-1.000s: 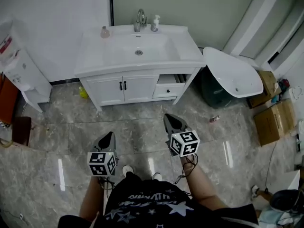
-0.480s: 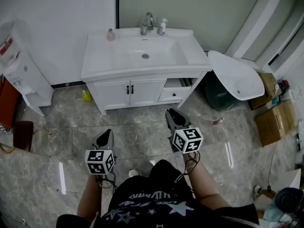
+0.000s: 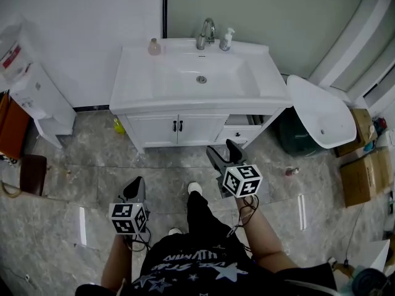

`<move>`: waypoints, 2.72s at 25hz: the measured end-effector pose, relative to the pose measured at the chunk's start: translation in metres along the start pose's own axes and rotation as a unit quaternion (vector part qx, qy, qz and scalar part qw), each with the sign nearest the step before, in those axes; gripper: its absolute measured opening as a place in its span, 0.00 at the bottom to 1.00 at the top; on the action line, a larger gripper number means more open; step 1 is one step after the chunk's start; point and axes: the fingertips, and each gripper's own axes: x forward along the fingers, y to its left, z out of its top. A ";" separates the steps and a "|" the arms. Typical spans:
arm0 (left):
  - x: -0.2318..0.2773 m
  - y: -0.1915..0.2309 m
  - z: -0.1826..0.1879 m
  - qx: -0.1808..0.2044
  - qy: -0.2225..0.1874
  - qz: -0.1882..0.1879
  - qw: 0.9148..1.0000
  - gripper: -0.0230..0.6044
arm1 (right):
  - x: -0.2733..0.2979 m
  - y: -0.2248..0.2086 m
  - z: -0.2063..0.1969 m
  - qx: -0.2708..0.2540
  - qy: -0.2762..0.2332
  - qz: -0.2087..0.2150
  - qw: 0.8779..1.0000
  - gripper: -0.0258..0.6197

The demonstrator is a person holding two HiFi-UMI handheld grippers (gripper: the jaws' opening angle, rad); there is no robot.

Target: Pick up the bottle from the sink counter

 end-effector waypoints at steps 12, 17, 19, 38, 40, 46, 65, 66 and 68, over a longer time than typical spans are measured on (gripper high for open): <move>0.137 0.012 0.105 0.001 -0.020 0.063 0.998 0.07 | 0.161 -0.087 0.078 -0.006 -0.006 0.075 0.997 0.53; 0.168 0.013 0.124 -0.003 -0.017 0.090 0.996 0.07 | 0.202 -0.114 0.087 0.001 0.006 0.097 0.995 0.52; 0.172 0.015 0.130 -0.006 -0.018 0.100 0.995 0.07 | 0.218 -0.116 0.088 0.000 0.010 0.108 0.994 0.52; 0.261 0.157 0.196 -0.026 -0.033 0.109 0.993 0.07 | 0.380 -0.071 0.118 -0.052 0.040 0.139 0.988 0.54; 0.283 0.181 0.212 -0.027 -0.034 0.101 0.994 0.07 | 0.409 -0.070 0.124 -0.060 0.047 0.137 0.988 0.56; 0.341 0.237 0.257 -0.018 -0.037 0.070 0.997 0.07 | 0.493 -0.068 0.144 -0.066 0.056 0.115 0.990 0.56; 0.443 0.344 0.328 -0.011 -0.059 0.033 0.998 0.07 | 0.657 -0.049 0.169 -0.110 0.089 0.087 0.986 0.55; 0.448 0.346 0.328 -0.012 -0.059 0.031 0.998 0.07 | 0.663 -0.049 0.165 -0.113 0.094 0.087 0.985 0.55; 0.455 0.350 0.326 -0.018 -0.058 0.028 0.998 0.07 | 0.674 -0.049 0.158 -0.119 0.102 0.086 0.984 0.54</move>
